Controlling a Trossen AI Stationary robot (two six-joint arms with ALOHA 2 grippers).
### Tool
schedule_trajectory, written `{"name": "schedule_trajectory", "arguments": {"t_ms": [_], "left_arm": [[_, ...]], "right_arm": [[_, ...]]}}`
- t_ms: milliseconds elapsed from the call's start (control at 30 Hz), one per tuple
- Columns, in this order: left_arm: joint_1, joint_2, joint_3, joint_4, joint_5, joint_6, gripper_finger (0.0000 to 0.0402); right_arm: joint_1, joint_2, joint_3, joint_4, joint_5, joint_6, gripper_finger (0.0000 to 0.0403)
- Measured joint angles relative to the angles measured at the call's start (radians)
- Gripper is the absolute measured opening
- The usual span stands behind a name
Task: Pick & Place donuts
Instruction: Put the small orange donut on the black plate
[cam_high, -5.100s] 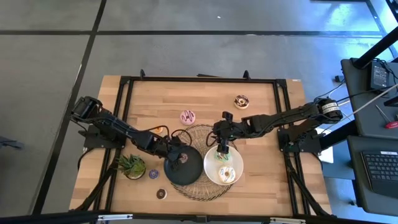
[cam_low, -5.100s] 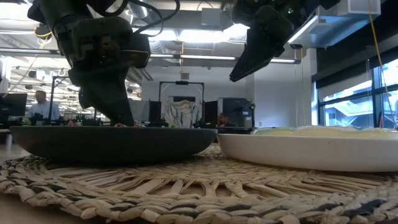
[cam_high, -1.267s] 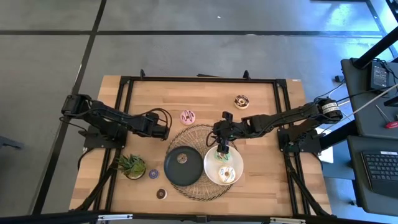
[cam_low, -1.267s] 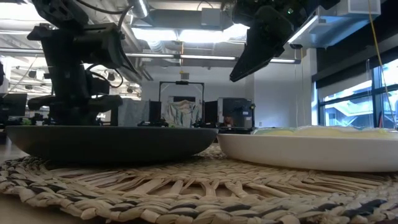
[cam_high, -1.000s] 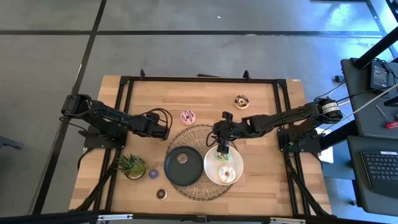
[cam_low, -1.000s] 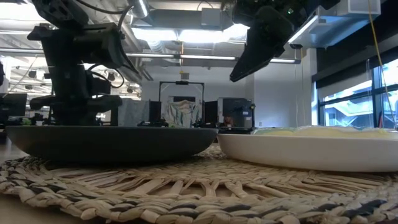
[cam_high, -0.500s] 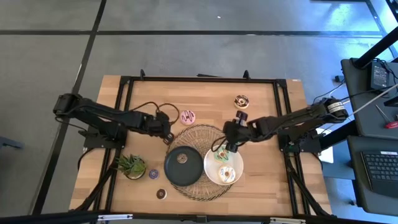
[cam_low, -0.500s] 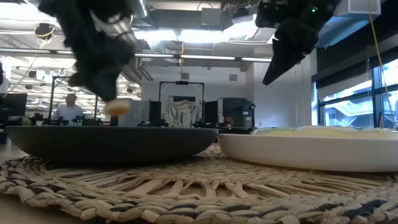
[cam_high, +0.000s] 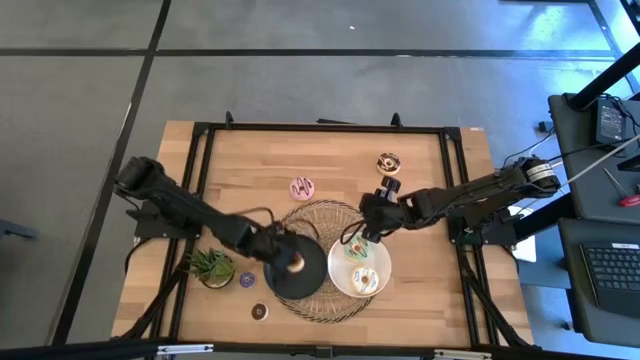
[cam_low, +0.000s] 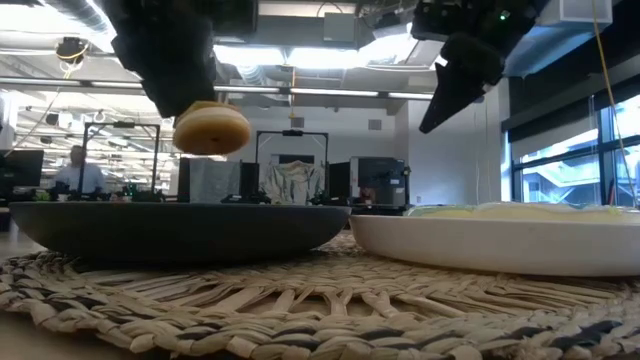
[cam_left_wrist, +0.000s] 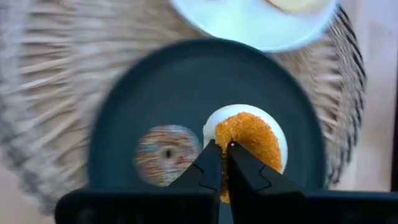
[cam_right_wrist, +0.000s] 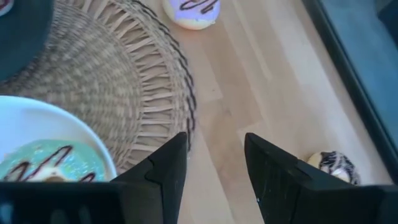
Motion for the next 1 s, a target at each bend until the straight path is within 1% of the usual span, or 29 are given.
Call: {"name": "schedule_trajectory", "arguments": {"t_ms": [67, 267, 433, 600, 733, 867, 1000], "left_arm": [[-0.02, 0.059, 0.053, -0.014, 0.005, 0.006, 0.0005], [-0.044, 0.197, 0.191, -0.15, -0.005, 0.004, 0.0004], [-0.048, 0.267, 0.223, -0.184, -0.003, -0.018, 0.0004], [-0.049, 0.284, 0.223, -0.198, -0.012, -0.046, 0.0006], [-0.049, 0.284, 0.223, -0.212, -0.052, -0.049, 0.0008], [-0.049, 0.284, 0.223, -0.211, -0.053, -0.049, 0.0011], [-0.049, 0.284, 0.223, -0.21, -0.055, -0.039, 0.0023]], "right_arm": [[0.0, 0.0, 0.0, 0.003, 0.01, -0.006, 0.0163], [0.0, 0.0, 0.0, 0.013, 0.01, -0.005, 0.0163], [0.0, 0.0, 0.0, 0.018, 0.009, 0.015, 0.0163], [0.0, 0.0, 0.0, 0.019, 0.01, 0.018, 0.0163], [0.0, 0.0, 0.0, 0.02, 0.01, 0.019, 0.0163], [0.0, 0.0, 0.0, 0.02, 0.01, 0.018, 0.0163], [0.0, 0.0, 0.0, 0.02, 0.01, 0.018, 0.0163]]}}
